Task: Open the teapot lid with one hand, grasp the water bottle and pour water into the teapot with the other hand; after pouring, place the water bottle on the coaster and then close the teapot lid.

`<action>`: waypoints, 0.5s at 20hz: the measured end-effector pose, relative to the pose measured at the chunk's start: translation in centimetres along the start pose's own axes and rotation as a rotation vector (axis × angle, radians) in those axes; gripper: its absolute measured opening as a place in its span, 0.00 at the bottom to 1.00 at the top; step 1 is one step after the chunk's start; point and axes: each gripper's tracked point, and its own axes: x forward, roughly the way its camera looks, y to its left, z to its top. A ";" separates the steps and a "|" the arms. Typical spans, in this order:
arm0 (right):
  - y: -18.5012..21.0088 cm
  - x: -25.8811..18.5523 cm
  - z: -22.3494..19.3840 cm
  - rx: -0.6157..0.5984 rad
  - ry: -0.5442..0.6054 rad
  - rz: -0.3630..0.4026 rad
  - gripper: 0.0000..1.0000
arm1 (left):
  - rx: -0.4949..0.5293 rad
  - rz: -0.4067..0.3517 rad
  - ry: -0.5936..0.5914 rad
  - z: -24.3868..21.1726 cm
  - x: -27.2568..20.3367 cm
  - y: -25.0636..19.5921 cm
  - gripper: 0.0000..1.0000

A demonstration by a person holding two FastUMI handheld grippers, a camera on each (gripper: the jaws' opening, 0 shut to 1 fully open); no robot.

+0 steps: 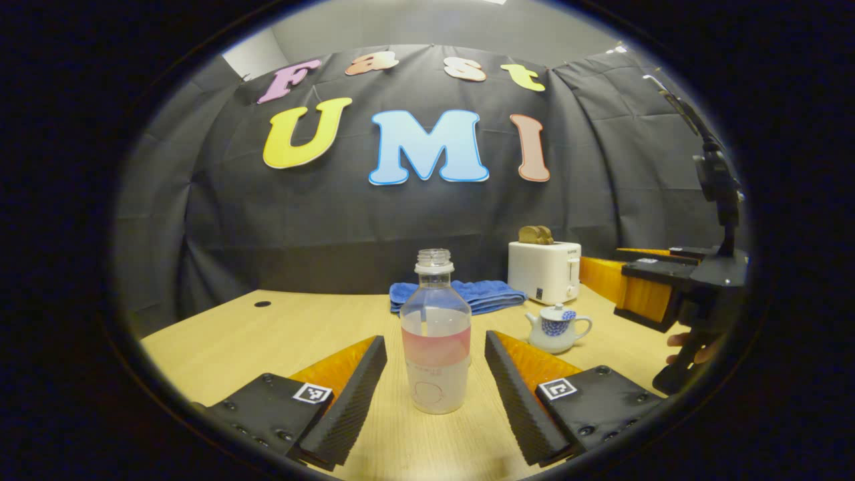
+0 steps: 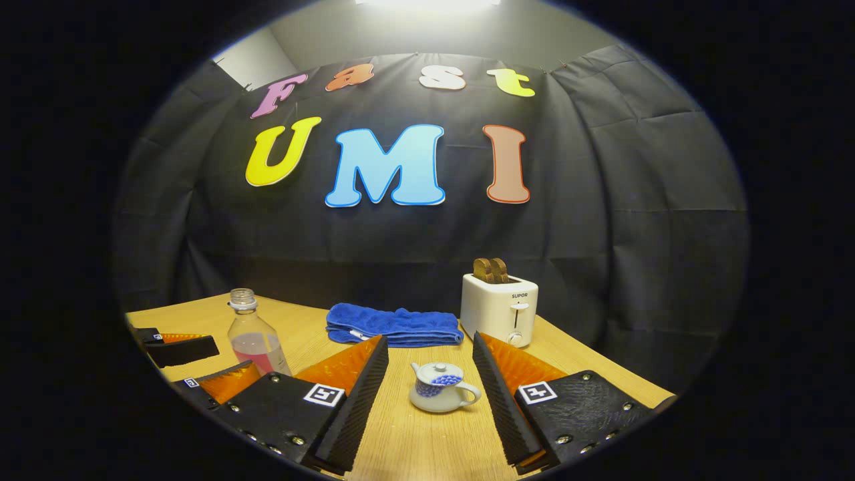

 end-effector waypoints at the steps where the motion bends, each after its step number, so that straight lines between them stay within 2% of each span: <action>1: -0.1 1.4 0.3 -0.007 -0.019 -0.004 0.80 | 0.013 -0.004 -0.006 0.2 1.6 0.2 1.00; 4: -0.7 4.0 0.5 -0.011 -0.036 -0.023 0.80 | 0.059 -0.008 -0.075 1.1 3.4 0.0 1.00; 10: -1.0 7.7 -1.7 0.012 0.004 -0.027 0.80 | 0.025 -0.026 -0.073 1.2 5.9 -0.1 1.00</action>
